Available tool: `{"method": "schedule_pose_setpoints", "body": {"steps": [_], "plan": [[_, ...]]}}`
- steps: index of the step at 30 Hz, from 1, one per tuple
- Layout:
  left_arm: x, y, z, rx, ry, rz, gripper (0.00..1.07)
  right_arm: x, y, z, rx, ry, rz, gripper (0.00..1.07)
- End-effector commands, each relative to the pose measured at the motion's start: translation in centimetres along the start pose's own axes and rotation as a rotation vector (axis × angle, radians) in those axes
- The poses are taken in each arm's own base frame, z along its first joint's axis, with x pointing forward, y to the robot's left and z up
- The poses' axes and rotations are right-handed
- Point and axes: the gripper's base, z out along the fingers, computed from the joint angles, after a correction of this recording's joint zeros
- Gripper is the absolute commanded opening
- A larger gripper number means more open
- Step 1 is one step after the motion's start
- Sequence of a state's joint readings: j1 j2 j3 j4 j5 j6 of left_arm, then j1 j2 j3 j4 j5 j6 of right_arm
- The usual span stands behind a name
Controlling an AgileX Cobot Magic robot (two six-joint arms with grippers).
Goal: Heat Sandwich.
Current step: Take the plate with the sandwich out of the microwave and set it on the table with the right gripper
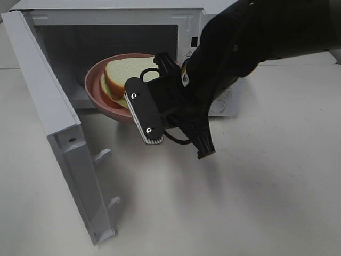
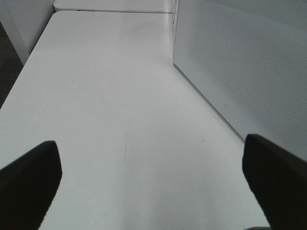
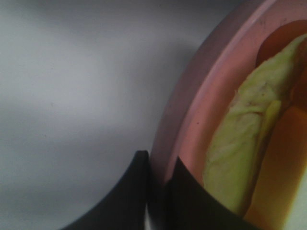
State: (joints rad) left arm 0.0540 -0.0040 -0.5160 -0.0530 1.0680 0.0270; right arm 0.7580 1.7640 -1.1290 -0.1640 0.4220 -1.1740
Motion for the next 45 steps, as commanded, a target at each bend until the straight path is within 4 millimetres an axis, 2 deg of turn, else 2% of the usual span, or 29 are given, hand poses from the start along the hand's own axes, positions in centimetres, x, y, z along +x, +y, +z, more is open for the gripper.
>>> {"method": "schedule_pose_setpoints", "body": {"steps": [1, 7, 19, 27, 37, 41, 45], "plan": [[0.1, -0.1, -0.1, 0.004, -0.007, -0.009, 0.98, 0.0, 0.3, -1.0, 0.045, -0.013, -0.028, 0.00], [0.1, -0.1, -0.1, 0.004, -0.007, -0.008, 0.98, 0.7, 2.2, -2.1, 0.035, -0.009, -0.033, 0.00], [0.1, -0.1, -0.1, 0.004, -0.007, -0.008, 0.98, 1.8, 5.6, -5.7, 0.074, -0.020, -0.030, 0.00], [0.1, -0.1, -0.1, 0.004, -0.007, -0.008, 0.98, 2.9, 8.5, -8.4, 0.095, -0.020, -0.023, 0.00], [0.1, -0.1, -0.1, 0.004, -0.007, -0.008, 0.98, 4.1, 11.6, -10.6, 0.060, 0.005, -0.004, 0.00], [0.1, -0.1, -0.1, 0.004, -0.007, -0.009, 0.98, 5.4, 13.6, -11.5, 0.060, 0.086, 0.033, 0.00], [0.1, -0.1, -0.1, 0.004, -0.007, -0.009, 0.98, 6.3, 14.4, -11.9, 0.080, 0.150, 0.104, 0.00]]}}
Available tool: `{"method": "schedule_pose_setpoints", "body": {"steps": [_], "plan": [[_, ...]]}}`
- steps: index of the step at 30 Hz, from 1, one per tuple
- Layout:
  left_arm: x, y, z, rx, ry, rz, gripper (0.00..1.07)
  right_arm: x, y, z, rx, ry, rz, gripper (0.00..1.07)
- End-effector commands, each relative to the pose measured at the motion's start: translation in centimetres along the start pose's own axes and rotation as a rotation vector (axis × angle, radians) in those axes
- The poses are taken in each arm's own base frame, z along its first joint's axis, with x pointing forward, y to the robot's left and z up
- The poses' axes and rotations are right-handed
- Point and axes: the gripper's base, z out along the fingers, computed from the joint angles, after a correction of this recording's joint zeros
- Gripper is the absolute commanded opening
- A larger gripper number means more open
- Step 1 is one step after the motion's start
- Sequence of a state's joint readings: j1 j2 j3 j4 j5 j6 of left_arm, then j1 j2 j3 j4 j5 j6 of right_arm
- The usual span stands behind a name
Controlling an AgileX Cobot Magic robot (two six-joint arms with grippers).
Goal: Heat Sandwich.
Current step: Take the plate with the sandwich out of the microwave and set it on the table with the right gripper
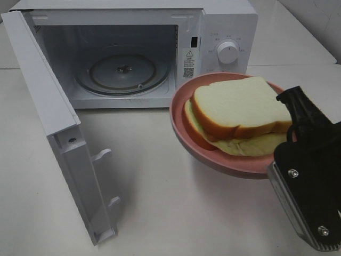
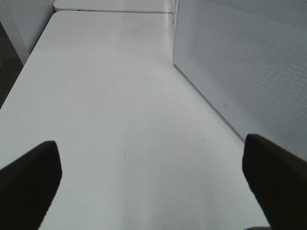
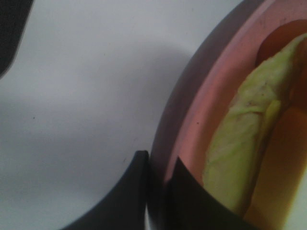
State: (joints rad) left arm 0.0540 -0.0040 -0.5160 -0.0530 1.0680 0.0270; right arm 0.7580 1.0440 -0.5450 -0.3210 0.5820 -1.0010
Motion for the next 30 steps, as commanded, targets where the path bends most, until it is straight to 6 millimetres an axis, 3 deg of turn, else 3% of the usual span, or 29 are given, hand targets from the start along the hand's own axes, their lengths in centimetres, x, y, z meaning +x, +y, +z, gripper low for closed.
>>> {"method": "schedule_pose_setpoints", "body": {"steps": [1, 22, 30], "plan": [[0.1, -0.1, -0.1, 0.004, -0.007, -0.009, 0.98, 0.6, 0.1, -0.5, 0.050, 0.034, 0.044, 0.00], [0.1, -0.1, -0.1, 0.004, -0.007, -0.009, 0.98, 3.5, 0.7, -0.9, 0.126, 0.327, 0.581, 0.01], [0.1, -0.1, -0.1, 0.004, -0.007, -0.009, 0.98, 3.6, 0.1, 0.8, 0.134, 0.448, 0.675, 0.01]]}}
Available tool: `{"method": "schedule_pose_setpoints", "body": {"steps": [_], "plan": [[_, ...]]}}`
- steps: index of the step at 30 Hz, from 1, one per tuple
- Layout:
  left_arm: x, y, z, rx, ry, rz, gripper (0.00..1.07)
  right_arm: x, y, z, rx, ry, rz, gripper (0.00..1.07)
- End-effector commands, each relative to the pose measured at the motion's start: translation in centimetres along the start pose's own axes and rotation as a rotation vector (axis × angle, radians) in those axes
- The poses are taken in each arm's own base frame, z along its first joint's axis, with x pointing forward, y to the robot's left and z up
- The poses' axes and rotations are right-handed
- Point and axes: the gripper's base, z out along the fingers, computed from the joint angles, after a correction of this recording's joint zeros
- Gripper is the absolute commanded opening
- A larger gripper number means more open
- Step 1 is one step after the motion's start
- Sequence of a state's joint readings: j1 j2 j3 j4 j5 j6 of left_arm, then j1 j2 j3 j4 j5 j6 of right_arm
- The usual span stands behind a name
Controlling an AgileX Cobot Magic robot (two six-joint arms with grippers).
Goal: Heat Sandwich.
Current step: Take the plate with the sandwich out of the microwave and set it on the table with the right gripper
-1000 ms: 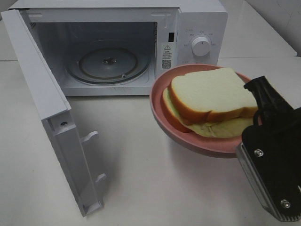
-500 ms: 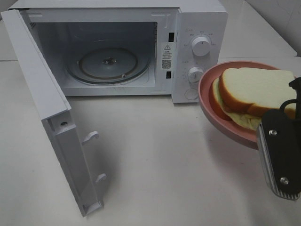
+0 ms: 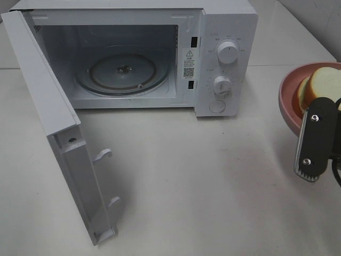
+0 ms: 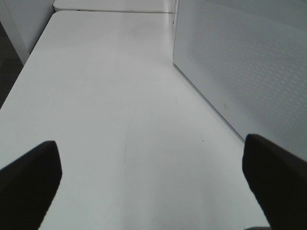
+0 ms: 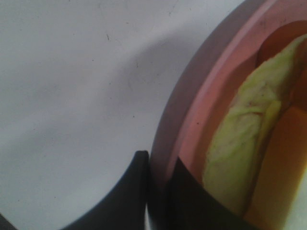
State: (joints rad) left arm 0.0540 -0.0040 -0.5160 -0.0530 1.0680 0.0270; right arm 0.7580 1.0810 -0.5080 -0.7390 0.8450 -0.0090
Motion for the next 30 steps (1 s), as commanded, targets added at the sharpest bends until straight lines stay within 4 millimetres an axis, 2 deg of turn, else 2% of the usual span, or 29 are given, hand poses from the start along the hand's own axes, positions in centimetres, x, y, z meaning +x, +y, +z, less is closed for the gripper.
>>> {"method": "schedule_pose_setpoints", "body": {"steps": [1, 12, 17, 23, 30], "plan": [[0.1, -0.1, -0.1, 0.004, -0.007, -0.009, 0.98, -0.7, -0.6, 0.4, 0.047, 0.019, 0.032, 0.01], [0.1, -0.1, -0.1, 0.004, -0.007, -0.009, 0.98, -3.3, -0.6, 2.6, 0.040, 0.088, 0.089, 0.02], [0.1, -0.1, -0.1, 0.004, -0.007, -0.009, 0.98, -4.5, -1.2, 4.2, 0.038, 0.113, 0.191, 0.03], [0.1, -0.1, -0.1, 0.004, -0.007, -0.009, 0.98, -4.1, -2.3, 6.3, 0.023, 0.196, 0.282, 0.04], [0.1, -0.1, -0.1, 0.004, -0.007, -0.009, 0.98, -3.7, -3.7, 7.8, 0.021, 0.248, 0.389, 0.04]]}}
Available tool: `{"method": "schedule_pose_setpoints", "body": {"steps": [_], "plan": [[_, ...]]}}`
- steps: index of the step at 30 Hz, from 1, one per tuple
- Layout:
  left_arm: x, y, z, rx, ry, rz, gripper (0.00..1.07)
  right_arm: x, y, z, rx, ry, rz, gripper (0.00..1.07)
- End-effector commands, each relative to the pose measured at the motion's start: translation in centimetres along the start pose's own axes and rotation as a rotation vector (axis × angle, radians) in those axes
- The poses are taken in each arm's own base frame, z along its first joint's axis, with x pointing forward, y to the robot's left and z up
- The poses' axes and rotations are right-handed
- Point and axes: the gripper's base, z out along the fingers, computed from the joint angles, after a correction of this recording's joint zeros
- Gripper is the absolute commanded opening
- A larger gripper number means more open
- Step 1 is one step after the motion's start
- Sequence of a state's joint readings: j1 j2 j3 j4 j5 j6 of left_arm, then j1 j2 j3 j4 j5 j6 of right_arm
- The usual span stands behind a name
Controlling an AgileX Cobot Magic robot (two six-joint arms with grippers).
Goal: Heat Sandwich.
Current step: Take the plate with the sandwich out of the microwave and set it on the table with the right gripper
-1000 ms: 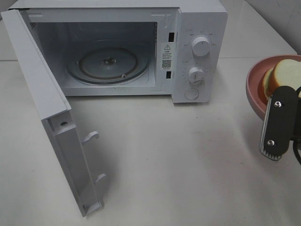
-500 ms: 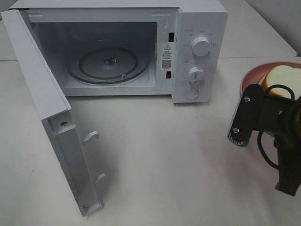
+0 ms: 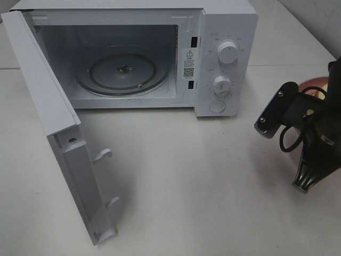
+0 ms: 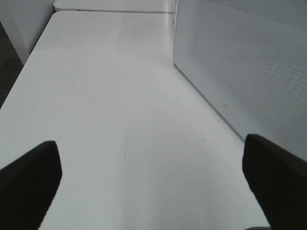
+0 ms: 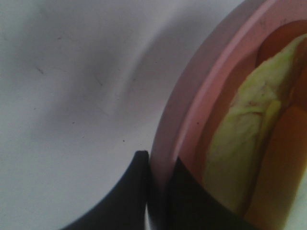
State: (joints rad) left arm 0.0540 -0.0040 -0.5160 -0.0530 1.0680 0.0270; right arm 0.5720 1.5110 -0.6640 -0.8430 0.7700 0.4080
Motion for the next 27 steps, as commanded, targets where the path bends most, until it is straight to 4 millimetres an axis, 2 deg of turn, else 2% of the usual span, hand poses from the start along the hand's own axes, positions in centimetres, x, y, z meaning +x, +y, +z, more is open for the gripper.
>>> {"method": "schedule_pose_setpoints", "body": {"steps": [1, 9, 13, 23, 27], "plan": [[0.1, -0.1, -0.1, 0.004, -0.007, -0.009, 0.98, -0.7, -1.5, 1.0, 0.030, 0.029, 0.080, 0.04], [0.1, -0.1, -0.1, 0.004, -0.007, -0.009, 0.98, -1.0, -2.9, 3.0, 0.001, 0.109, 0.210, 0.04], [0.1, -0.1, -0.1, 0.004, -0.007, -0.009, 0.98, -1.2, -3.9, 4.7, -0.027, 0.175, 0.284, 0.05], [0.1, -0.1, -0.1, 0.004, -0.007, -0.009, 0.98, -1.5, -4.0, 7.7, -0.052, 0.264, 0.343, 0.06], [0.1, -0.1, -0.1, 0.004, -0.007, -0.009, 0.98, -2.2, -3.5, 9.2, -0.047, 0.298, 0.383, 0.06]]}}
